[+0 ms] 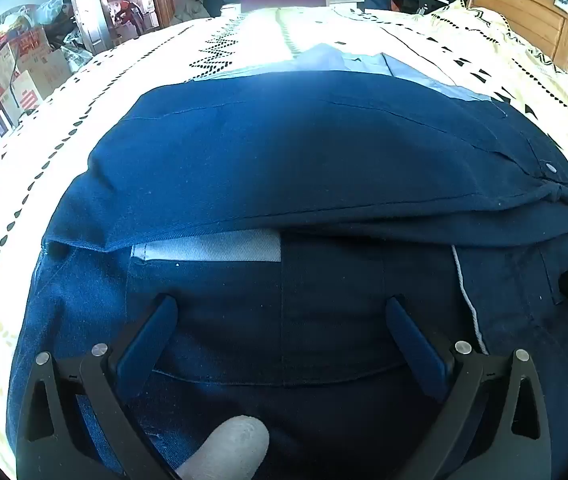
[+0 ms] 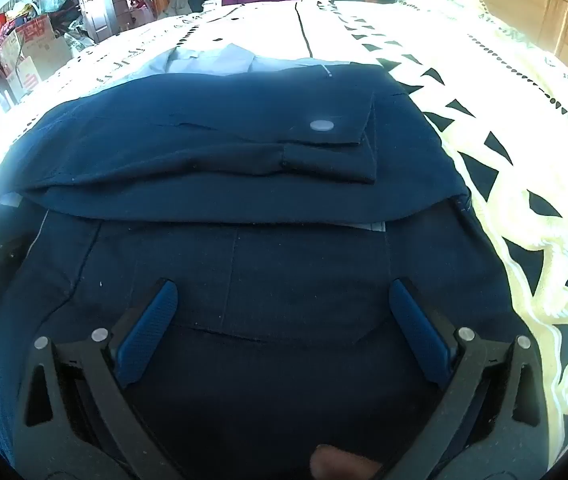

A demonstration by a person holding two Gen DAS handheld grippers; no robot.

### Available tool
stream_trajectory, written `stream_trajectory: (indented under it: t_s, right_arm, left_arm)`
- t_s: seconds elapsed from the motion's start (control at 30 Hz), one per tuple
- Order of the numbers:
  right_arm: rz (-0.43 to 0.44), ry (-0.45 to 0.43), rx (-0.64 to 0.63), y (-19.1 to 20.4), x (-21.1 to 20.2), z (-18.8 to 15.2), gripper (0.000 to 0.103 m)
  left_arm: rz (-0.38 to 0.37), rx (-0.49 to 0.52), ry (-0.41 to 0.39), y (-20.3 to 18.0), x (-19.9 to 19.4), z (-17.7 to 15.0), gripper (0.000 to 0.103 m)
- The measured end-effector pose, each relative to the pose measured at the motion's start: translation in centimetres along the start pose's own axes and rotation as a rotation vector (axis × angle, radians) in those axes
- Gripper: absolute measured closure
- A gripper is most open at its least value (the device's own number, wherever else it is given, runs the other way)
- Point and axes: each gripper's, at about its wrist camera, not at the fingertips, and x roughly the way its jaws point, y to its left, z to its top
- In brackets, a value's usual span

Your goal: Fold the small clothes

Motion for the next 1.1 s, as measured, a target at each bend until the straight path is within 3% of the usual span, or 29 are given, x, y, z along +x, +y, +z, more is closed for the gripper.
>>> stream_trajectory:
  t_s: [1.1]
  right_arm:
    - [-0.013, 0.008, -0.012, -0.09, 0.21, 0.17, 0.0]
  left_arm:
    - [-0.025, -0.017, -0.003, 0.2, -0.43, 0.09, 0.0]
